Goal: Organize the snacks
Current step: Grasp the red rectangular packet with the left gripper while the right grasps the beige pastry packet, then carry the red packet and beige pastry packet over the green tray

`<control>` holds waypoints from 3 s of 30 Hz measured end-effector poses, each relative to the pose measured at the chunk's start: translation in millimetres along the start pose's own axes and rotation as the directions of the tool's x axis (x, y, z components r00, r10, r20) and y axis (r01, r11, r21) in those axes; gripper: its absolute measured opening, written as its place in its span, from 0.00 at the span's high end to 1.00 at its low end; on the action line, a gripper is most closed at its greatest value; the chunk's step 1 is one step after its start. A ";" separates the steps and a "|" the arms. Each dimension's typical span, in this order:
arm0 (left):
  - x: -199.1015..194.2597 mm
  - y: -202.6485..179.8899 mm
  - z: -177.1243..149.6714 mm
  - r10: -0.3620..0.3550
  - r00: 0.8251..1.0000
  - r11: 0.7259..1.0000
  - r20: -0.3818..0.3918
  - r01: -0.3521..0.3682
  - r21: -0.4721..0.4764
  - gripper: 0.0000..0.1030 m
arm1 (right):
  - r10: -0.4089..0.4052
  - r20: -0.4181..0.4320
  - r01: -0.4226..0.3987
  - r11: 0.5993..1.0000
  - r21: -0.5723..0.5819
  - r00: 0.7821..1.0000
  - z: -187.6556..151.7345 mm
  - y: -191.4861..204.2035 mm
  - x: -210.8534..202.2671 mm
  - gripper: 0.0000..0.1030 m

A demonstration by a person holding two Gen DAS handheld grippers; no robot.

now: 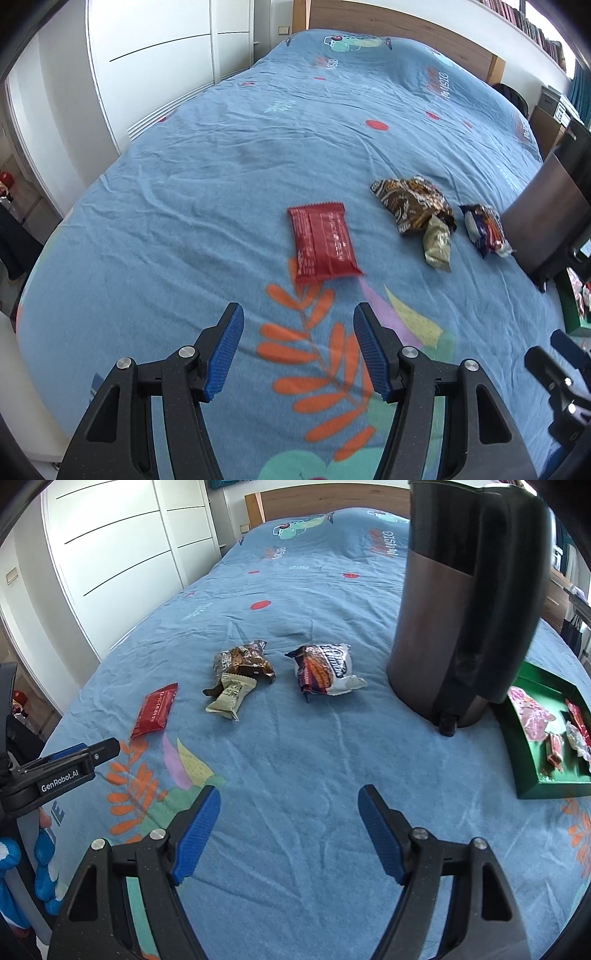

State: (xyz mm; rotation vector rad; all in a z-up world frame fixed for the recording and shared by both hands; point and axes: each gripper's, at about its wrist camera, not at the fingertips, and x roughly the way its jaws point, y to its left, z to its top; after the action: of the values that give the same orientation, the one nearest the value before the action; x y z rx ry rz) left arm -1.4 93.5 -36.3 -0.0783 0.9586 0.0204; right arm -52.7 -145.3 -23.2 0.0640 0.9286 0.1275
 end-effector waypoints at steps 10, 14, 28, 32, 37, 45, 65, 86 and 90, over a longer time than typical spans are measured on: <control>30.8 0.9 39.6 -0.056 0.998 0.998 -0.006 0.056 -0.027 0.46 | 0.035 0.001 -0.035 0.999 -0.015 0.999 27.9 29.0 29.2 0.00; 53.4 -0.5 47.8 -0.069 0.997 0.997 -0.040 0.068 -0.022 0.46 | 0.044 -0.001 -0.044 0.999 -0.021 0.999 39.6 37.2 42.1 0.00; 94.7 -6.8 50.0 -0.056 0.995 0.998 -0.082 0.060 0.036 0.47 | 0.072 -0.045 -0.070 0.996 0.049 0.996 68.5 46.6 95.9 0.00; 100.5 -7.5 53.1 -0.055 0.995 0.997 -0.081 0.059 0.047 0.50 | 0.076 -0.072 -0.070 0.994 0.079 0.995 73.8 45.8 114.6 0.00; 105.3 -7.8 52.5 -0.054 0.995 0.997 -0.085 0.059 0.059 0.57 | 0.093 -0.092 -0.085 0.993 0.083 0.991 76.1 47.4 128.5 0.00; 109.1 -11.7 54.1 -0.045 0.995 0.996 -0.087 0.052 0.073 0.61 | 0.128 -0.093 -0.120 0.989 0.087 0.987 73.7 42.6 132.2 0.00; 77.3 -25.6 46.4 -0.014 0.999 0.995 -0.030 0.017 0.101 0.66 | 0.112 -0.057 -0.115 0.992 -0.057 0.992 65.5 50.8 87.7 0.02; -1.4 -54.5 13.5 -0.028 0.999 0.991 0.024 0.024 0.134 0.66 | 0.042 -0.035 -0.045 0.995 -0.084 0.998 24.2 20.9 19.3 0.02; -12.6 -66.3 1.1 -0.028 0.999 0.987 0.022 0.024 0.158 0.66 | 0.028 -0.039 -0.031 0.997 -0.072 0.999 10.6 7.9 6.8 0.02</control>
State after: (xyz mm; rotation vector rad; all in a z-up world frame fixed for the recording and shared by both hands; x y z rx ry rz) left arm -4.2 27.6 -21.5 0.0555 0.9314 -0.0782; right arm -40.9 -136.6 -21.5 0.0081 0.9599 0.1899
